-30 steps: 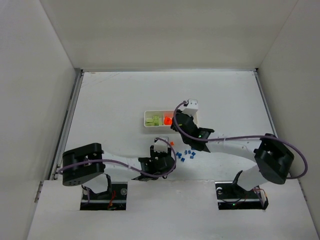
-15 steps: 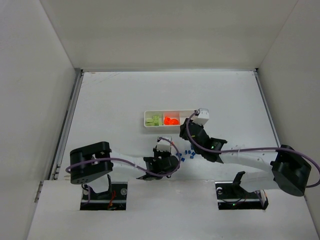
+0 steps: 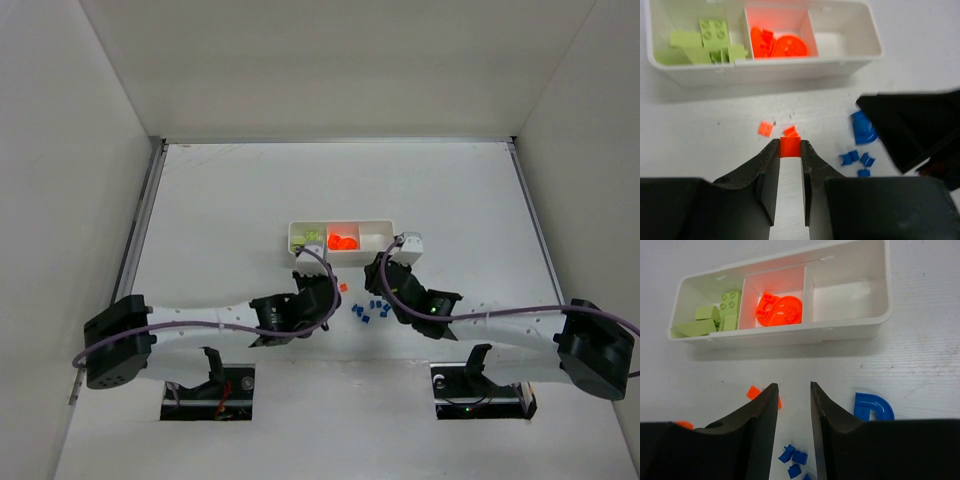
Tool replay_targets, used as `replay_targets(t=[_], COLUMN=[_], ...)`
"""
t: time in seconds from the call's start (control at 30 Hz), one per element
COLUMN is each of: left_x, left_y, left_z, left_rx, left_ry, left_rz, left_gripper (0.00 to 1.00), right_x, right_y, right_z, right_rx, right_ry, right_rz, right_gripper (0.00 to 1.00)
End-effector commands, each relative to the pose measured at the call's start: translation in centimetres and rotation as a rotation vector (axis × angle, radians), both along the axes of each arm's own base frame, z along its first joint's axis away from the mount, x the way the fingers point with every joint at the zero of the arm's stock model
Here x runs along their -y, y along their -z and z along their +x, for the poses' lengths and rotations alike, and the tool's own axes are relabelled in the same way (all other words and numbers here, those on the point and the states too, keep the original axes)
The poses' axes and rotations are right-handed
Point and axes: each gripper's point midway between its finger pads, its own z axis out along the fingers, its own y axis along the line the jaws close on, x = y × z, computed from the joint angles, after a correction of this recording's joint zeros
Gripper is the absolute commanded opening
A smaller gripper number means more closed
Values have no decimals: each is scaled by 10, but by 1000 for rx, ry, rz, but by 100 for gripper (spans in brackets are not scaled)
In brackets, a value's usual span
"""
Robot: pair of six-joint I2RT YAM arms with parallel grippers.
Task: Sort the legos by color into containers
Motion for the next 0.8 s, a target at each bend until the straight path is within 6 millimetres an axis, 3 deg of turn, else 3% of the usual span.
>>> replay_targets(t=[0.0, 0.2, 0.33, 0.53, 0.77], left_x=[8, 11, 20, 32, 27], left_y=[-37, -35, -32, -18, -18], left_z=[26, 95, 124, 140, 141], left_rx=[41, 1, -23, -50, -54], left_ry=[6, -42, -33, -22, -29], left_rz=[-4, 30, 17, 44, 39], left_gripper=[11, 12, 14, 25, 39], right_x=[-8, -22, -32, -49, -65], right_y=[-15, -9, 1, 8, 20], right_z=[0, -10, -16, -20, -20], right_rx=[36, 24, 7, -2, -21], right_ry=[11, -30, -58, -83, -107], right_rz=[79, 67, 40, 5, -40], right_gripper=[37, 36, 36, 39, 45])
